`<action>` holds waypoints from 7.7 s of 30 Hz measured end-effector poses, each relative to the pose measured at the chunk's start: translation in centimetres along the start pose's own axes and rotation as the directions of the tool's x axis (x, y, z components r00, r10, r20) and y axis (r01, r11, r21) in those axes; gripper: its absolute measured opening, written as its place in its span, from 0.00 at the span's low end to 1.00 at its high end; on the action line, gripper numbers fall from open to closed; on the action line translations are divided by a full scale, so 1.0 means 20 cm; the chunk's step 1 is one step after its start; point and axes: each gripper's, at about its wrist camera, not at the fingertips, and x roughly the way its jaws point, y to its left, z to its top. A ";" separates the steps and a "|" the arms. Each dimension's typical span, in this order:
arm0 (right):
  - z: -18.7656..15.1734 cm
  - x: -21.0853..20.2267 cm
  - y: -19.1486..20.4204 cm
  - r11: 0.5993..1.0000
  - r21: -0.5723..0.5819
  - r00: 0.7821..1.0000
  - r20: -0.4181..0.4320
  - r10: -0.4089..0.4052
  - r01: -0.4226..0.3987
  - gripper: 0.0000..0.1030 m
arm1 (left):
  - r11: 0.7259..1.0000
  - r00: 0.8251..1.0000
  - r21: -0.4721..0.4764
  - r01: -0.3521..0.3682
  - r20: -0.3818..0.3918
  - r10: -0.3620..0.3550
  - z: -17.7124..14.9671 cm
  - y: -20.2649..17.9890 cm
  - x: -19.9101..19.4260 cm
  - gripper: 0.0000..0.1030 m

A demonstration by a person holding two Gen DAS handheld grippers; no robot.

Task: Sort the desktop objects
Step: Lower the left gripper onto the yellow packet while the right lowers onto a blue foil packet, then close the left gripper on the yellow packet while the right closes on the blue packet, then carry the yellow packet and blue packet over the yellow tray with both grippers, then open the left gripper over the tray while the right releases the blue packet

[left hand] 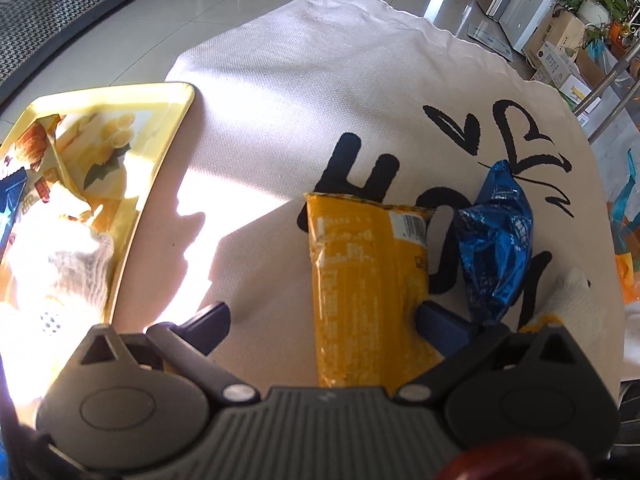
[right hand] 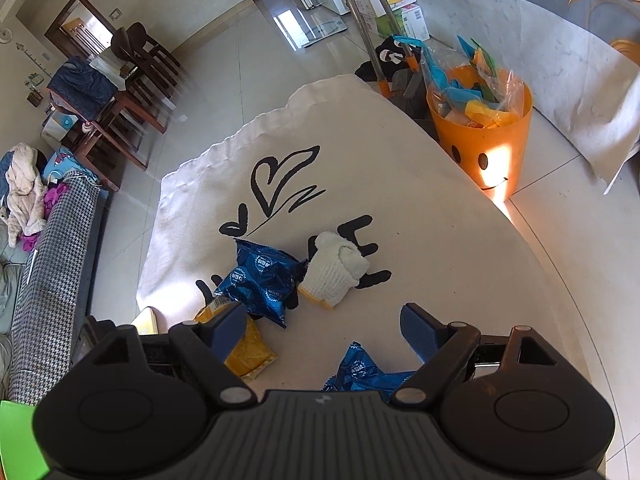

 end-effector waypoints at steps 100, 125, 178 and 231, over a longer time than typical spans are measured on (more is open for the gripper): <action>-0.33 0.54 -0.06 0.960 -0.158 0.948 -0.186 -0.258 0.231 0.75 | 0.921 1.000 0.391 0.001 -0.013 0.004 -0.24 -0.15 -0.10 0.65; -0.29 0.48 -0.06 0.974 -0.113 0.965 -0.155 -0.212 0.196 0.69 | 0.964 0.994 0.243 0.112 -0.040 -0.105 -0.14 -0.12 -0.19 0.61; -0.66 0.52 0.71 0.913 -0.234 0.907 -0.341 0.245 -0.335 0.68 | 0.987 0.969 -0.075 0.140 0.217 -0.121 0.31 0.65 -0.67 0.60; -0.62 0.47 0.70 0.897 -0.254 0.922 -0.244 0.301 -0.361 0.79 | 0.996 0.978 -0.067 -0.066 0.193 0.078 0.58 0.75 -0.19 0.62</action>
